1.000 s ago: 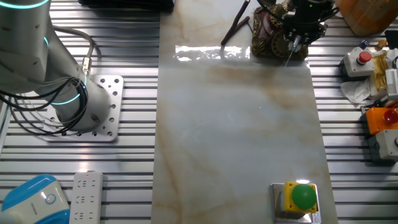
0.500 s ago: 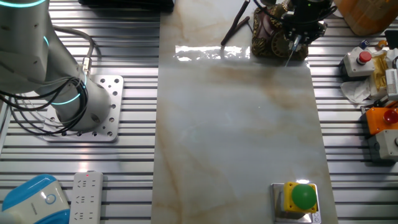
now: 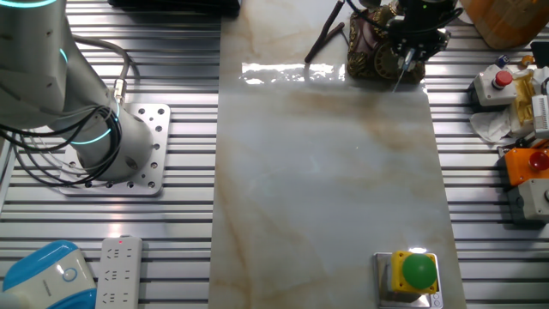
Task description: Dial a number on an old rotary phone
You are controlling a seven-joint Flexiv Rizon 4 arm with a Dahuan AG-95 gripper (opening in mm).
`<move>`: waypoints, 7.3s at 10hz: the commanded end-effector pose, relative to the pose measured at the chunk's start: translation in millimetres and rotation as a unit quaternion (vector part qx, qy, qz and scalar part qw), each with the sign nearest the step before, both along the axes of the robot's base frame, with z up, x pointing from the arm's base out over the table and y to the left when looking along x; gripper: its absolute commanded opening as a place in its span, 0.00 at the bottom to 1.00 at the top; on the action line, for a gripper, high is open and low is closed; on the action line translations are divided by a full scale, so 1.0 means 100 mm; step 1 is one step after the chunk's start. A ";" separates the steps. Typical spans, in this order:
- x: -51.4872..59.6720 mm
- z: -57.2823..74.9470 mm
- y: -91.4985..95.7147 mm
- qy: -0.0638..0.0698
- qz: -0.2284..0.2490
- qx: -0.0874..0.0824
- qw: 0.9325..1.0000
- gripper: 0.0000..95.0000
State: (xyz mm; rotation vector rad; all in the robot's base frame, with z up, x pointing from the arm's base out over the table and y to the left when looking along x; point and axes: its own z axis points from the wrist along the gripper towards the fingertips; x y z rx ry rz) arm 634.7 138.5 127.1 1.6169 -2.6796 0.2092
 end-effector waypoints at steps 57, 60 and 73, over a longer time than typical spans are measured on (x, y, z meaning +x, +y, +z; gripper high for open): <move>-0.42 0.15 -0.37 0.021 0.212 0.025 0.977 0.00; -0.34 0.08 -0.31 0.022 0.212 0.023 0.977 0.00; 0.06 -0.10 0.07 0.029 0.188 -0.007 0.982 0.00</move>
